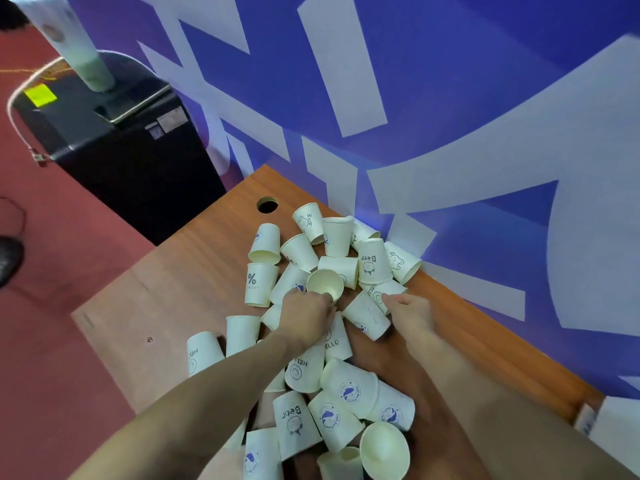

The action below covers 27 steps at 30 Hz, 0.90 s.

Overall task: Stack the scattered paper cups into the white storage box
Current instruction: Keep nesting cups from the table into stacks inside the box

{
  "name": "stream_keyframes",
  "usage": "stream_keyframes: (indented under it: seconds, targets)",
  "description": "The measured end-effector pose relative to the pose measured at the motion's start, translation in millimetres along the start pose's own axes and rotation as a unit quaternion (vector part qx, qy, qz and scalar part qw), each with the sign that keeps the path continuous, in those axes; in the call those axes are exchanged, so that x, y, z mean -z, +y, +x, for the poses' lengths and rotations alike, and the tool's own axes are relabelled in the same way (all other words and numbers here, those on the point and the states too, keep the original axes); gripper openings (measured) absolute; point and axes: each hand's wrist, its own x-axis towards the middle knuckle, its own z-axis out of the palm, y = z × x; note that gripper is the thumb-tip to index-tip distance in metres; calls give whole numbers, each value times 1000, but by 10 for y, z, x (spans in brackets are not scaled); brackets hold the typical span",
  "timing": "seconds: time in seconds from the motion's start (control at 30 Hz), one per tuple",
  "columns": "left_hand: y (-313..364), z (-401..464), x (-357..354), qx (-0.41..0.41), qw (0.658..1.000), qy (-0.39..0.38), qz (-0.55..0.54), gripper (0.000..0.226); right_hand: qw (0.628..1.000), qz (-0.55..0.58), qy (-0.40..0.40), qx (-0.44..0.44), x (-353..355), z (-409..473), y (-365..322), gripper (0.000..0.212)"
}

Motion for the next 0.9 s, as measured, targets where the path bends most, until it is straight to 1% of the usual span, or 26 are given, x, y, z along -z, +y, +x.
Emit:
stream_keyframes:
  seconds: [0.03, 0.17, 0.2, 0.3, 0.37, 0.47, 0.63, 0.8, 0.9]
  targets:
    - [-1, 8, -15, 1, 1000, -4, 4, 34, 1000, -3, 8, -2, -16, 28, 16, 14]
    - [8, 35, -41, -2, 1000, -6, 4, 33, 997, -8, 71, -28, -28, 98, 32, 23]
    - [15, 39, -36, -2, 1000, -6, 6, 33, 997, 4, 72, -40, -25, 122, 36, 24]
    - [28, 38, -24, -3, 1000, -3, 6, 33, 997, 22, 25, -65, -45, 205, 71, 20]
    - [33, 36, -15, -5, 1000, -2, 2, 32, 997, 31, 18, -69, -44, 222, 82, 17]
    - [24, 37, 1, -5, 1000, 1, -8, 31, 998, 35, 31, -50, 7, 206, 68, 14]
    - [42, 13, 60, 2, 1000, 13, -15, 29, 999, 23, 27, -29, 228, 27, 23, 6]
    - [68, -57, 208, 2, 1000, 27, -4, 31, 998, -36, 43, 16, 517, -266, 50, 18]
    - [121, -144, 353, -10, 999, 44, 2, 31, 993, -88, 50, 58, 700, -519, 67, 18]
